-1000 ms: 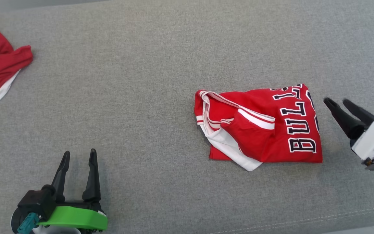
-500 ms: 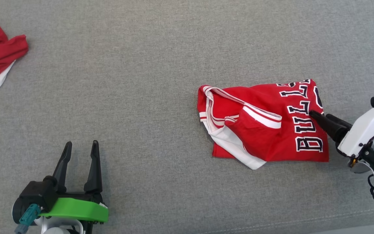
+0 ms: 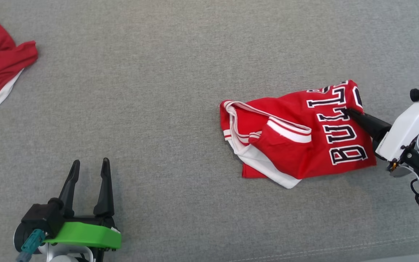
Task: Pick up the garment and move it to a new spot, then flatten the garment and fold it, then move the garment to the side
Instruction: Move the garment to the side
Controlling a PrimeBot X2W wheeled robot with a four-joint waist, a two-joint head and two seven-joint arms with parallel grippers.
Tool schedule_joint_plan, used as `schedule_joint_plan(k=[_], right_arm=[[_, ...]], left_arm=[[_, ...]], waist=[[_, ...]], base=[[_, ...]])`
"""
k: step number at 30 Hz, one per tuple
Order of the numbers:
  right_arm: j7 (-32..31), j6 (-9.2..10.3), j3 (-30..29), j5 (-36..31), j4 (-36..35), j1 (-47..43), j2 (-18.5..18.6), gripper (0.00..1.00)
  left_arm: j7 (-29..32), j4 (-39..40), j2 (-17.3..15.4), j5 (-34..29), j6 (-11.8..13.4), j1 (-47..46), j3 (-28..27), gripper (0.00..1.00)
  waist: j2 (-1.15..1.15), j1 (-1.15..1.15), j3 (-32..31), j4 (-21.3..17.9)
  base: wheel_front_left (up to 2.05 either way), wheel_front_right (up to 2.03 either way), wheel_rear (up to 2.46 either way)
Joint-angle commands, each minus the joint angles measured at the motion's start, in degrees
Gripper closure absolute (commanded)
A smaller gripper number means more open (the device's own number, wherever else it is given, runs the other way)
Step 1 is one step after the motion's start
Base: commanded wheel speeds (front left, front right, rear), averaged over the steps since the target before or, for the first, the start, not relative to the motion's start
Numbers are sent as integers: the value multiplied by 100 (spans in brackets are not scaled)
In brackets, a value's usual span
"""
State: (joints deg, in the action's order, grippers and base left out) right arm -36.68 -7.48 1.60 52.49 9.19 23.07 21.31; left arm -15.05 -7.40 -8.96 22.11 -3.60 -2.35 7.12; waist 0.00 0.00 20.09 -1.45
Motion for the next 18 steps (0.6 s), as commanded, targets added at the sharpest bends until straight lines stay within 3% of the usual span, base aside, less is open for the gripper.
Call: schedule_joint_plan(k=[1, 8, 18], right_arm=[[48, -2, 46, 102, -144, 81, 100, 100], [-26, -2, 264, 325, -759, 153, 405, 100], [30, -2, 23, 349, -765, -33, 490, 100]], left_arm=[[-14, 28, 5, -25, -37, 51, -46, 0], [-14, 105, -57, -89, -38, 132, -109, 0], [85, 471, -237, -189, 27, 70, -89, 0]], waist=[[0, 0, -88, -124], [0, 0, -247, -597], [0, 0, -128, -1295]], base=[[0, 0, 0], [0, 0, 0], [0, 0, 0]])
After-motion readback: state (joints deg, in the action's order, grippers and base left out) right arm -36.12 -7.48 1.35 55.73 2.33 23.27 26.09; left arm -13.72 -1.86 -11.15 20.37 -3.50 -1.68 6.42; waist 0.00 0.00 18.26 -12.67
